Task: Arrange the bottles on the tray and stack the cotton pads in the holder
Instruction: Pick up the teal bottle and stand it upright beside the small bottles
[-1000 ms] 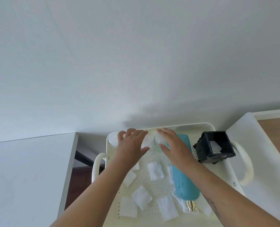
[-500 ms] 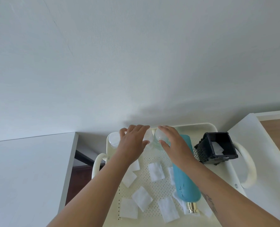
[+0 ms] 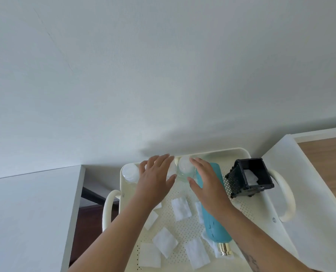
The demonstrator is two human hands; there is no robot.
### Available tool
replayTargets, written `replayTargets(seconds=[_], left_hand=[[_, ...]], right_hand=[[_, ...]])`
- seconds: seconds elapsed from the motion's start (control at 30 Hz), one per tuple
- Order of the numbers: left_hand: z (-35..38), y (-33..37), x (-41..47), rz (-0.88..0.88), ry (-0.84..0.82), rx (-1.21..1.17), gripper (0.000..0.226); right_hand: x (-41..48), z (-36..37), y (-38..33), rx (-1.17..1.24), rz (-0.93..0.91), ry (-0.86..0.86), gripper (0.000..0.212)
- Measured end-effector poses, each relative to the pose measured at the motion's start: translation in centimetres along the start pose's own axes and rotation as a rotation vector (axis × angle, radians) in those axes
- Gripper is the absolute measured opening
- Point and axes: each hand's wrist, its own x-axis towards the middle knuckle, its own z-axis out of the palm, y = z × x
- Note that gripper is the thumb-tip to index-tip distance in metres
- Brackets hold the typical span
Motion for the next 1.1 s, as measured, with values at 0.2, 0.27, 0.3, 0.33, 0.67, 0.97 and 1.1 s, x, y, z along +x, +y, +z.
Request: replayTargets(seconds=[0.2,0.27,0.3,0.33,0.67,0.97,1.1], left_hand=[[0.9,1.4,0.6,0.093,-0.024,0.024,0.053],[1.0,1.4,1.1,0.12,-0.033,0.033,0.053],[1.0,1.4,1.2,0.131,-0.041,0.045,0.053],[1.0,1.4,1.4,0.14,-0.048,0.056,0.053],[1.6,0.8,1.3,0.177,-0.088,0.084,0.061],[1.8,0.9,1.3,0.188,-0.086,0.099,0.063],[1.8,1.0,1.2,0.188,-0.089,0.119,0.065]], right_hand=[[-5.1,-0.3,0.8,-0.169,0.096,0.116,0.048],[-6.6,-0.2,1.2,-0.249,0.151,0.16,0.049],[-7.3,-0.2,1.4,-0.277,0.18,0.179,0.051],[-8.0,-0.2,1.6,-0.301,0.202,0.194,0.054],[-12.2,2.3,2.4,-0.371,0.35,0.161,0.088],[-12.5,3.0,2.5,-0.358,0.399,0.14,0.102],[-12.6,3.1,2.5,-0.351,0.391,0.145,0.101]])
